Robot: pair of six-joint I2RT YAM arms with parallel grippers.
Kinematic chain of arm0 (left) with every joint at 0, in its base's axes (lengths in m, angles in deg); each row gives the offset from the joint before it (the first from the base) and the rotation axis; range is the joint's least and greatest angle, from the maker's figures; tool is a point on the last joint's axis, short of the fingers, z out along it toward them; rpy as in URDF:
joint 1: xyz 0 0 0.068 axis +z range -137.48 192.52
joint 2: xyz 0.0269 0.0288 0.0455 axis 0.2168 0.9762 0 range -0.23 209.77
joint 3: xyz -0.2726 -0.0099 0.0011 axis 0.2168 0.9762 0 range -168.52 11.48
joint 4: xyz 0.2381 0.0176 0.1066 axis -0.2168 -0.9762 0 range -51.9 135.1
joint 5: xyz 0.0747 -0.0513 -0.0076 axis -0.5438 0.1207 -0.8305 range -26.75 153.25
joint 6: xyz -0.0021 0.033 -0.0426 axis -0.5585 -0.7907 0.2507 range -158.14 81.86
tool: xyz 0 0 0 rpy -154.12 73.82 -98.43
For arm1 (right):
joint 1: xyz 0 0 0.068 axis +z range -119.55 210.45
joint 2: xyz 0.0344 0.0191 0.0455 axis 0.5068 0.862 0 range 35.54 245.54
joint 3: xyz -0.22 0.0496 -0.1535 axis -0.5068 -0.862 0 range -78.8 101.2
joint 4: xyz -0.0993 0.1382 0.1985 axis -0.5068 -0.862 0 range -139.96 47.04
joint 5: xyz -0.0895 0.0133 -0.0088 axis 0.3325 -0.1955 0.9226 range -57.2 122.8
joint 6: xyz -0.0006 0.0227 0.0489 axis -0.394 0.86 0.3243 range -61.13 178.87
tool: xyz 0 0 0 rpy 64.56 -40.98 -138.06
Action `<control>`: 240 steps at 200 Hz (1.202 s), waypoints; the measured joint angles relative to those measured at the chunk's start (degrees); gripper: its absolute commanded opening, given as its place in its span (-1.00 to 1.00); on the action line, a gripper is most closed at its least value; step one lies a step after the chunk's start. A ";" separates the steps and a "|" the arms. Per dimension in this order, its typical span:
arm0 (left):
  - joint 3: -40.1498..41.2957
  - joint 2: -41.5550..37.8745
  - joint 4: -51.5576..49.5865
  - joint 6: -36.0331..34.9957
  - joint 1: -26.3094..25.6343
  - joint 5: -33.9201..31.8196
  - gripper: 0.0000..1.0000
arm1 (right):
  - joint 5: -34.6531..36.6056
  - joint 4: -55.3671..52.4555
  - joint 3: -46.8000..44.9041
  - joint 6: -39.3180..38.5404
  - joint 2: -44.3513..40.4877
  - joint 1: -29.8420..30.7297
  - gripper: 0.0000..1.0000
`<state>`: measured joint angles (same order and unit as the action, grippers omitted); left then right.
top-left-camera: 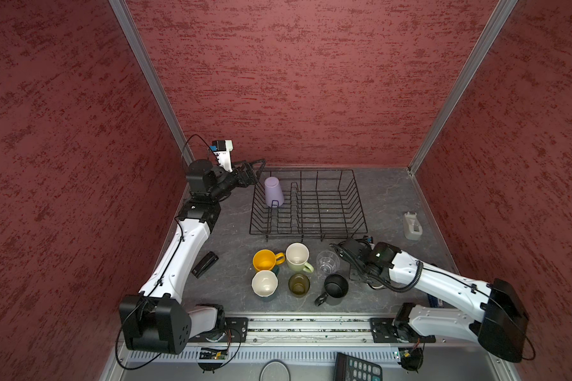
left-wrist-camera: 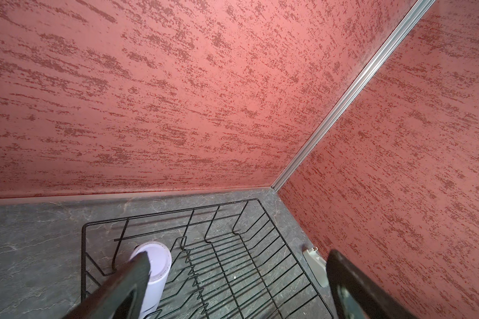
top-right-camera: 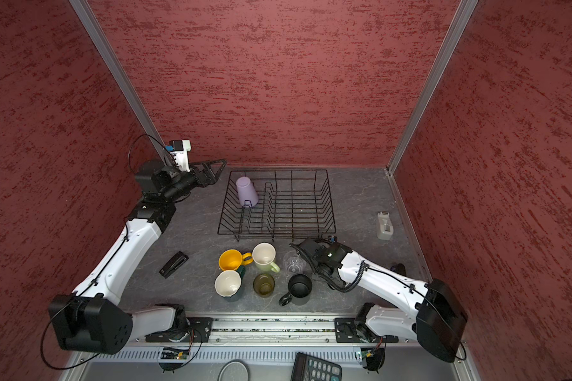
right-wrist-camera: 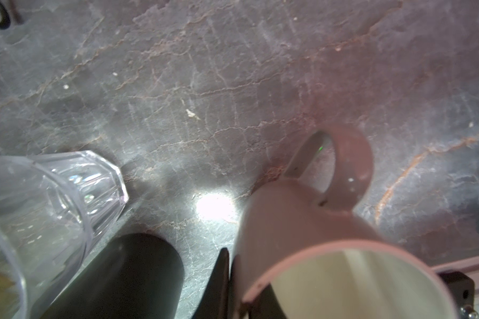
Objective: Load cups into a dish rack
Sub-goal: Pick up the cup from the bottom-right of the table.
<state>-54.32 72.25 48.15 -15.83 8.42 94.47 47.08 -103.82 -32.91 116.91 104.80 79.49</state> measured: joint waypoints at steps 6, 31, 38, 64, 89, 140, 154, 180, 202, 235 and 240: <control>0.00 0.00 0.00 0.00 0.02 -0.02 0.99 | 0.07 0.00 0.00 -0.24 0.15 0.00 -0.90; 0.00 0.00 0.02 -0.02 0.20 -0.17 0.99 | 0.35 -0.28 0.15 -1.18 0.72 -0.02 -1.00; 0.02 0.00 0.00 -0.02 0.24 -0.20 0.99 | 0.35 -0.37 0.20 -1.40 0.72 -0.02 -1.00; 0.02 0.00 0.11 -0.04 0.26 -0.26 0.99 | 0.48 -1.79 0.74 -2.01 0.70 -0.02 -1.00; 0.92 -0.20 1.92 -0.02 0.26 -0.76 0.99 | 1.68 -6.21 4.28 -2.23 0.22 -0.09 -1.00; 2.10 -0.46 4.44 0.22 0.61 -0.44 1.00 | 4.35 -10.84 20.13 -5.60 -5.79 -2.12 -1.00; 3.21 -0.63 6.56 0.20 0.59 0.35 0.99 | 4.68 -10.80 24.85 -7.72 -6.38 -3.06 -1.00; 5.92 -0.94 10.88 -0.24 0.44 2.60 0.99 | 3.69 -7.80 30.27 -12.94 -6.14 -5.35 -1.00; 7.48 -0.98 14.14 -2.03 -0.61 5.05 0.99 | -1.18 -1.95 31.54 -18.16 -4.96 -9.97 -1.00; 10.36 -1.20 18.51 -9.20 -5.03 9.01 1.00 | -11.06 9.55 31.65 -24.41 0.26 -16.41 -1.00; 11.32 -1.25 19.17 -11.17 -6.12 9.53 1.00 | -12.28 11.06 31.65 -24.98 1.16 -17.14 -1.00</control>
<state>-43.00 71.01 67.32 -27.00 2.30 104.00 34.80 -92.76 -1.27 91.93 105.96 62.35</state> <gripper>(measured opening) 0.996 0.108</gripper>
